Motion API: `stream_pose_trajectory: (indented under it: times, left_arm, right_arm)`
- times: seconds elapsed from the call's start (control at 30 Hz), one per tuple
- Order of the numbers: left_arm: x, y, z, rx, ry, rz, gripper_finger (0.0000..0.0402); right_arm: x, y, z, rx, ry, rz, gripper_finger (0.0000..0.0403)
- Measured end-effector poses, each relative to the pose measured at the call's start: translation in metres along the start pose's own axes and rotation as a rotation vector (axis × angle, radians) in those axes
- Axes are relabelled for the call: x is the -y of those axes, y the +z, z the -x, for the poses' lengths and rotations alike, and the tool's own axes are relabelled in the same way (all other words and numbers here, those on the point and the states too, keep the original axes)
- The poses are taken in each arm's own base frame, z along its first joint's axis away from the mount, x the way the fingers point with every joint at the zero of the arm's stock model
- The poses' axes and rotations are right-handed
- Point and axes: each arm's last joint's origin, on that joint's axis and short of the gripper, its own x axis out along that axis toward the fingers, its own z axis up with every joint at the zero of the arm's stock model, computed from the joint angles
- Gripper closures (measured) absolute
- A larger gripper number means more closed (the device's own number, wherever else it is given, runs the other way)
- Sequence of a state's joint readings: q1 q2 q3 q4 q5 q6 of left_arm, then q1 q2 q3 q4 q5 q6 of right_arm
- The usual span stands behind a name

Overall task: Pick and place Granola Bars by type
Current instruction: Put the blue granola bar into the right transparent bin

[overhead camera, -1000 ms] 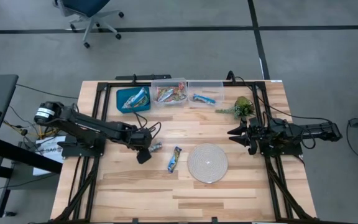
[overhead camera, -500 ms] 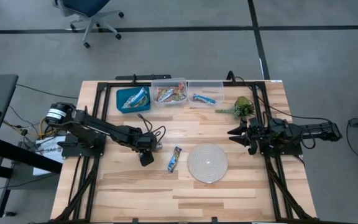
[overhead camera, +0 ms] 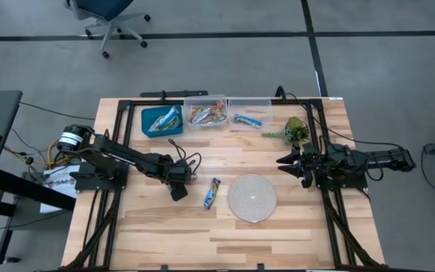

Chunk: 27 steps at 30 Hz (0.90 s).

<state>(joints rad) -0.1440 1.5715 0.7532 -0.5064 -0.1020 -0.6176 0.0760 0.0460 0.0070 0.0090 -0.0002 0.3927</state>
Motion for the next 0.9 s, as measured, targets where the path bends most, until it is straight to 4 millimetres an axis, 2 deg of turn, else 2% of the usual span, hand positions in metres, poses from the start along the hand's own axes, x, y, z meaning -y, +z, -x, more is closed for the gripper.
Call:
stream_pose_trajectory:
  times: [0.17,0.3,0.63,0.9]
  left_arm:
    - [0.0,0.0,0.0,0.0,-0.002,0.006,0.0269]
    - [0.0,0.0,0.0,0.001,-0.006,0.007,0.0285]
    - [0.003,0.004,0.001,0.038,-0.052,0.034,0.0291]
    - [0.012,0.021,0.011,0.19,-0.171,0.074,0.0291]
  right_arm:
    - [0.0,0.0,0.0,0.0,0.0,0.0,0.0261]
    - [0.0,0.0,0.0,0.0,0.0,0.0,0.0261]
    - [0.0,0.0,0.0,0.0,0.0,0.0,0.0261]
    - [0.0,0.0,0.0,0.0,0.0,0.0,0.0261]
